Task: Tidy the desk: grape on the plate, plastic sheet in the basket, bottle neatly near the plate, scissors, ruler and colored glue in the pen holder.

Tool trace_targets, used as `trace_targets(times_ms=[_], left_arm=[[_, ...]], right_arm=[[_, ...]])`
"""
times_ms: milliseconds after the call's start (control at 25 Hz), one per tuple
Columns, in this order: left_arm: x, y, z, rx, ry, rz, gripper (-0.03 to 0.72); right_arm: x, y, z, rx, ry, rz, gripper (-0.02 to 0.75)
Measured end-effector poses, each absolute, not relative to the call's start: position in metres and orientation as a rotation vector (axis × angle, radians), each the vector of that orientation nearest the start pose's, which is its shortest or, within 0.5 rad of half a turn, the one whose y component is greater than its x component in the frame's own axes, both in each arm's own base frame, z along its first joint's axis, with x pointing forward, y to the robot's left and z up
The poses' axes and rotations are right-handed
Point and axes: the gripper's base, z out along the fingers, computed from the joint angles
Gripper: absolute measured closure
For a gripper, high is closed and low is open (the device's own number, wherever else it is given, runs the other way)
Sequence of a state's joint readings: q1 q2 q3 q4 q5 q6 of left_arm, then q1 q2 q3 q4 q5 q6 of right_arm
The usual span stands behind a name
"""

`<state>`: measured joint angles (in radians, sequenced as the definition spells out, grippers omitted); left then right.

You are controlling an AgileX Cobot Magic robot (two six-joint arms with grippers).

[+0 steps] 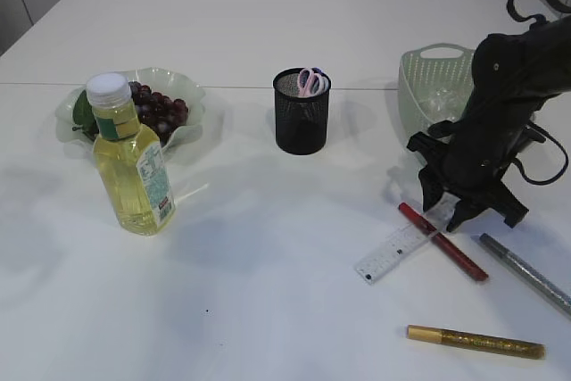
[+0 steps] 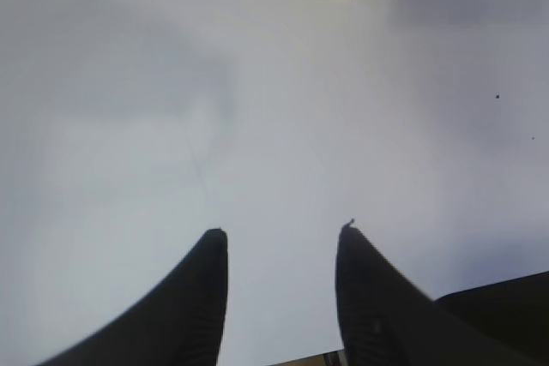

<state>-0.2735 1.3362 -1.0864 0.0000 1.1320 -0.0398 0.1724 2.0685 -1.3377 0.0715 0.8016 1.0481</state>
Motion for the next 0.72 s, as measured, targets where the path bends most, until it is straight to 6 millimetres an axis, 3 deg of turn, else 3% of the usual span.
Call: trace_targets(times_ms=[400,720], left_arm=[[0.239,-0.067,0.3,0.334,2.846,-0.063,0.381],[0.239,-0.067,0.3,0.334,2.846,-0.063,0.381]], right_arm=[[0.391,0.074,0.133,1.362,2.738,0.209,0.436],[0.409,0.082,0.168,1.249,2.785,0.275,0.437]])
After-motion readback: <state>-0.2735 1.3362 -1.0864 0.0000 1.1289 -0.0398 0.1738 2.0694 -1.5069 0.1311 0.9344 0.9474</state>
